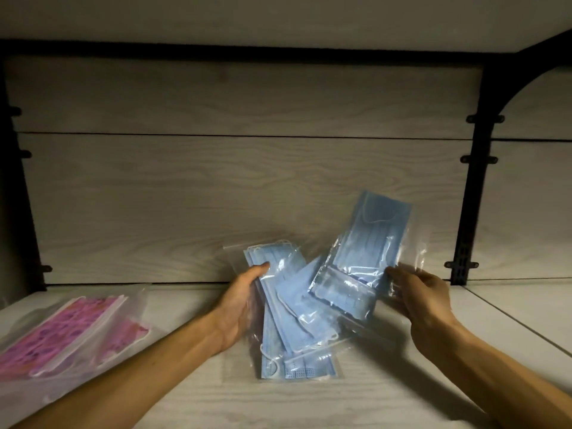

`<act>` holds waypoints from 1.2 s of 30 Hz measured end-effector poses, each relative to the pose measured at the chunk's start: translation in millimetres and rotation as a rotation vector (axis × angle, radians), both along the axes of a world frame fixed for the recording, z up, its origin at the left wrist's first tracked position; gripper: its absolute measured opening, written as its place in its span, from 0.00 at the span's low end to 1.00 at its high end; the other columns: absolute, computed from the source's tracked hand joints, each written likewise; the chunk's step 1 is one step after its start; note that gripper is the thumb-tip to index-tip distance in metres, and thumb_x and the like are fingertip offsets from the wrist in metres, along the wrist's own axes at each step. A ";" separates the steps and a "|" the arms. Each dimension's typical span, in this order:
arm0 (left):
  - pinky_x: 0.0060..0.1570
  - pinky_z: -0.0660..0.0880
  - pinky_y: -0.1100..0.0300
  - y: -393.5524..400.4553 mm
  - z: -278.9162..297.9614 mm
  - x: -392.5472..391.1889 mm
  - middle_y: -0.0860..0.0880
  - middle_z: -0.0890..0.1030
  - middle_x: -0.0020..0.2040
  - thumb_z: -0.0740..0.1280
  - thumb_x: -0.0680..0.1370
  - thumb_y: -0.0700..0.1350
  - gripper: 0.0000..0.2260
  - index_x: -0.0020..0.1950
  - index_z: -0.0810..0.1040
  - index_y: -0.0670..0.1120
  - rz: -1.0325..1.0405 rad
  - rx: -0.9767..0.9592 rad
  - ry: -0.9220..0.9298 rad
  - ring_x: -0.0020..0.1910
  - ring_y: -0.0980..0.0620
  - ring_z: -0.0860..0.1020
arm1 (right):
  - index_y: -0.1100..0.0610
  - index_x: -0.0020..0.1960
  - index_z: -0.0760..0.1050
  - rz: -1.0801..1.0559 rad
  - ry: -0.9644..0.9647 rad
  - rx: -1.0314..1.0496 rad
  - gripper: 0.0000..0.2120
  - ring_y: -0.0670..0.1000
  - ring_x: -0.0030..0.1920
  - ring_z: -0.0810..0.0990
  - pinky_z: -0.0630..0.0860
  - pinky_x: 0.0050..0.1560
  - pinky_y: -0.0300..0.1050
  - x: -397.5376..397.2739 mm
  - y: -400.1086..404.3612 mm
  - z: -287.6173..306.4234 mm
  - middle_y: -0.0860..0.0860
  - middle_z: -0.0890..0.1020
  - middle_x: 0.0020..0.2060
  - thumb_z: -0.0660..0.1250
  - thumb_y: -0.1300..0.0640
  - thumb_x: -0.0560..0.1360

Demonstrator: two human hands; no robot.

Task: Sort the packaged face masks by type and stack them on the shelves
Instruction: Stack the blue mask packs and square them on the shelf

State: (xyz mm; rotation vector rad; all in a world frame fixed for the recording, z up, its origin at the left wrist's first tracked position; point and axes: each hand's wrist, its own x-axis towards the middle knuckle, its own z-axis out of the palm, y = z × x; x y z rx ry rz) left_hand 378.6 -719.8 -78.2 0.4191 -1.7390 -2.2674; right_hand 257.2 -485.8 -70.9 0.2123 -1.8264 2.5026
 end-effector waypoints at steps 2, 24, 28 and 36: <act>0.70 0.71 0.40 -0.1 0.0 -0.8 0.38 0.82 0.63 0.63 0.80 0.51 0.20 0.67 0.80 0.42 -0.036 0.032 0.050 0.63 0.37 0.80 | 0.59 0.49 0.81 0.004 0.008 0.010 0.04 0.49 0.37 0.82 0.78 0.32 0.37 5.9 0.1 -6.8 0.54 0.83 0.41 0.68 0.65 0.79; 0.70 0.71 0.39 -7.9 -1.0 2.3 0.40 0.84 0.60 0.74 0.75 0.46 0.20 0.66 0.79 0.42 -0.120 -0.189 -0.029 0.62 0.38 0.81 | 0.58 0.52 0.85 0.441 0.493 0.790 0.07 0.52 0.54 0.83 0.78 0.60 0.47 -43.1 9.1 48.6 0.50 0.86 0.51 0.68 0.62 0.78; 0.65 0.76 0.44 -9.2 0.9 4.9 0.37 0.83 0.61 0.73 0.77 0.44 0.21 0.68 0.78 0.38 -0.162 -0.130 -0.018 0.61 0.38 0.81 | 0.62 0.50 0.84 0.542 0.465 0.763 0.08 0.57 0.50 0.84 0.81 0.52 0.48 -46.5 -7.4 40.2 0.58 0.86 0.48 0.66 0.62 0.80; 0.69 0.72 0.46 -6.9 3.4 2.5 0.42 0.82 0.64 0.61 0.82 0.54 0.19 0.67 0.81 0.46 -0.186 -0.015 -0.004 0.64 0.43 0.81 | 0.58 0.47 0.84 0.511 0.365 0.797 0.06 0.40 0.32 0.79 0.73 0.32 0.32 -58.6 3.3 19.3 0.45 0.83 0.32 0.69 0.62 0.79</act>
